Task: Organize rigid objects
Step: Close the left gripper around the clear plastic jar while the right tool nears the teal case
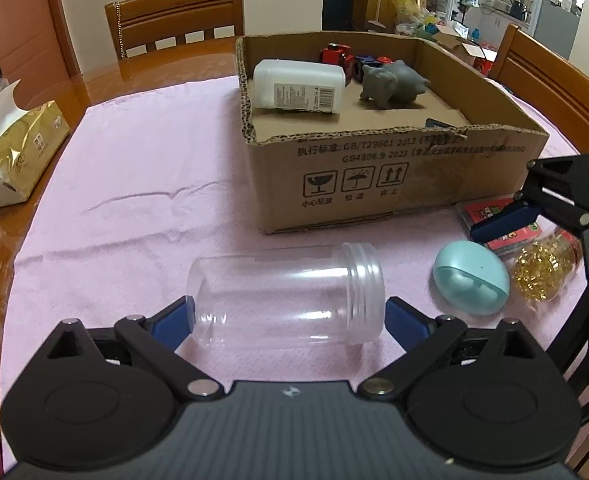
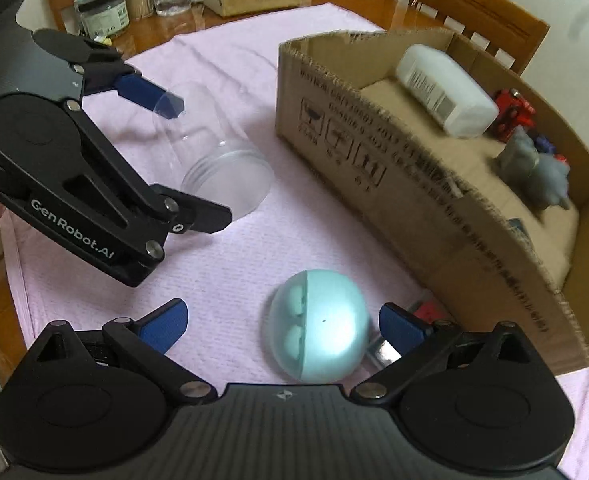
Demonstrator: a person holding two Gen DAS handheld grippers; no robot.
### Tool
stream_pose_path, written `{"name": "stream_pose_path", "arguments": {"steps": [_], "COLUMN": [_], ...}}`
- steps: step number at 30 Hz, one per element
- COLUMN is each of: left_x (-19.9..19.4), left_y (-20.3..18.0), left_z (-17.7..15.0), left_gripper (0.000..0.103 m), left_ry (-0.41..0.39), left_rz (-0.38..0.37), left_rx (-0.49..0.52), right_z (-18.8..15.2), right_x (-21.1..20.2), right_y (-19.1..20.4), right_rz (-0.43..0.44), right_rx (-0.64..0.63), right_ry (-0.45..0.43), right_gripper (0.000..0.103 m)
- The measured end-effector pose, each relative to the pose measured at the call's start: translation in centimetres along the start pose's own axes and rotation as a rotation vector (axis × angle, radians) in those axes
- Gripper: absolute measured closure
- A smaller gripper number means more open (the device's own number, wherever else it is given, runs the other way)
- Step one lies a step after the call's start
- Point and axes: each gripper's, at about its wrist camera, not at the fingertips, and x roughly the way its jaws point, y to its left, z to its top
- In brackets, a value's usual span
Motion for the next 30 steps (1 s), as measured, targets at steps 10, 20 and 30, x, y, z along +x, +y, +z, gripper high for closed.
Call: {"name": "stream_pose_path", "arguments": {"steps": [10,20,30], "left_x": [0.0,-0.2,-0.2], "left_y": [0.3,0.7,1.2], "left_z": [-0.1,0.7,1.0], "left_gripper": [0.004,0.006,0.013], "left_ry": [0.006,0.018,0.035], "left_rz": [-0.013,-0.025,0.004], "left_rx": [0.019,-0.020,0.008], "right_z": [0.0,-0.5,-1.3], "right_x": [0.2,0.6,-0.4], "right_y": [1.7,4.4,4.2], "right_rz": [0.077,-0.057,-0.081], "right_rx": [0.145,0.234,0.271], "right_ry": [0.077,0.041,0.011], "right_gripper": [0.000,0.000,0.000]}}
